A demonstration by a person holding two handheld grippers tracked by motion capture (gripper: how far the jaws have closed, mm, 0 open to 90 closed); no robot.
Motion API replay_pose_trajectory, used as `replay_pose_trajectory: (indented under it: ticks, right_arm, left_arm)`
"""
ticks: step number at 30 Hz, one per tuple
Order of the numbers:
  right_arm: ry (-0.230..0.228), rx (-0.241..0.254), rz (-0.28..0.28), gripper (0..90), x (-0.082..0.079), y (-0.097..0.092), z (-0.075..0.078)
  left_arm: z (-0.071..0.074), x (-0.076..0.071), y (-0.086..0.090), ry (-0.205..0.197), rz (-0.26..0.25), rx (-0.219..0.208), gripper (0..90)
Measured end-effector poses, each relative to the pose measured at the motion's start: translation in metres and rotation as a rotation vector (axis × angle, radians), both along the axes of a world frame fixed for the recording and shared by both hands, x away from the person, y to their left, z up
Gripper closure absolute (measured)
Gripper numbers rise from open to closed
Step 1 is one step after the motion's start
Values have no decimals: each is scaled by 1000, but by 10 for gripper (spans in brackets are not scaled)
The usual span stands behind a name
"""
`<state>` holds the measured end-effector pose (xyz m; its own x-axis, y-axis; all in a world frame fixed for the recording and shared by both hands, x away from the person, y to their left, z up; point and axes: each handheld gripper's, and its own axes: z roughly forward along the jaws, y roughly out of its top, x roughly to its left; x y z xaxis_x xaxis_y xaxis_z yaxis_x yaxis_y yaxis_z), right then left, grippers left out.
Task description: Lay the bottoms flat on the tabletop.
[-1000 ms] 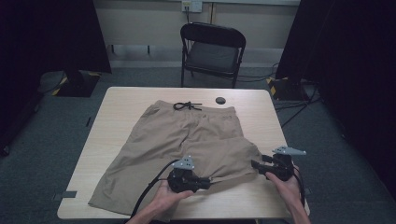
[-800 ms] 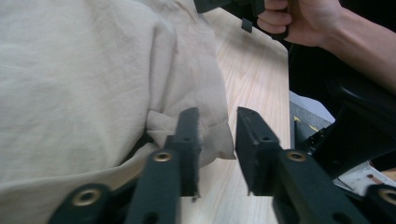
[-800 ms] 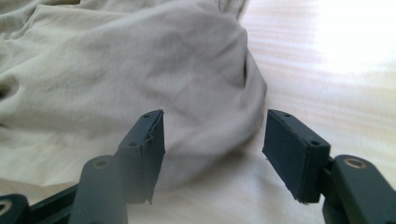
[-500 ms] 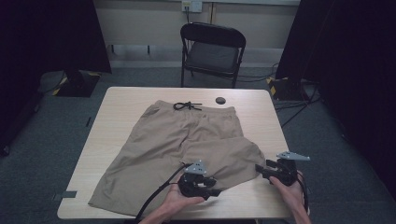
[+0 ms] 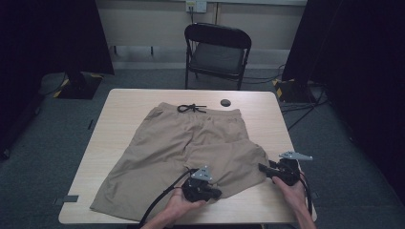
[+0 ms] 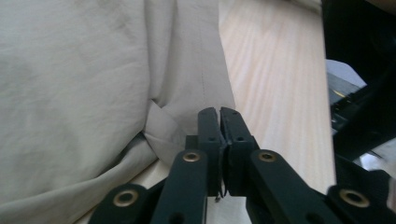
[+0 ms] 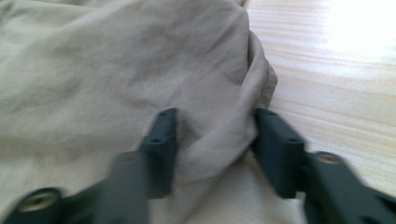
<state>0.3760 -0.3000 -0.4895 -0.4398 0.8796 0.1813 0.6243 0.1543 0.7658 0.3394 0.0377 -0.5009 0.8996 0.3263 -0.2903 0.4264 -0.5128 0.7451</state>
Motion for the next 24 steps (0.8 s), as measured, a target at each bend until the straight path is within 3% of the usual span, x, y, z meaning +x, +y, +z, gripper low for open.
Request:
replay_pose_trajectory:
  ticks: [2, 4, 9, 13, 15, 17, 19, 21, 24]
  right_arm:
    - [-9, 24, 6, 700, -5, -1, 5]
    - [-21, 30, 6, 763, -11, -3, 9]
    - [-40, 40, 34, 823, -25, -2, 18]
    - [-37, 56, 30, 833, -28, -4, 18]
    - [-33, 55, 27, 833, -27, -6, 17]
    - [-30, 61, 30, 833, -26, -6, 16]
    - [-27, 64, 30, 833, -26, -6, 16]
    - [-28, 65, 30, 833, -25, -5, 16]
    - [-29, 67, 31, 833, -26, -5, 16]
  left_arm:
    - [0, -1, 3, 12, -2, -8, 894]
    - [0, -1, 6, 30, 10, -43, 897]
    - [-1, -2, 9, 53, 11, -67, 887]
    - [0, -2, 6, 66, 1, -71, 727]
    - [-1, -4, 3, 48, 4, -53, 649]
    - [1, -8, 0, -14, 25, -23, 566]
    - [3, -11, -3, -47, 29, 2, 519]
    - [3, -12, -6, -86, 24, 22, 515]
    - [3, -12, -7, -137, 29, 45, 596]
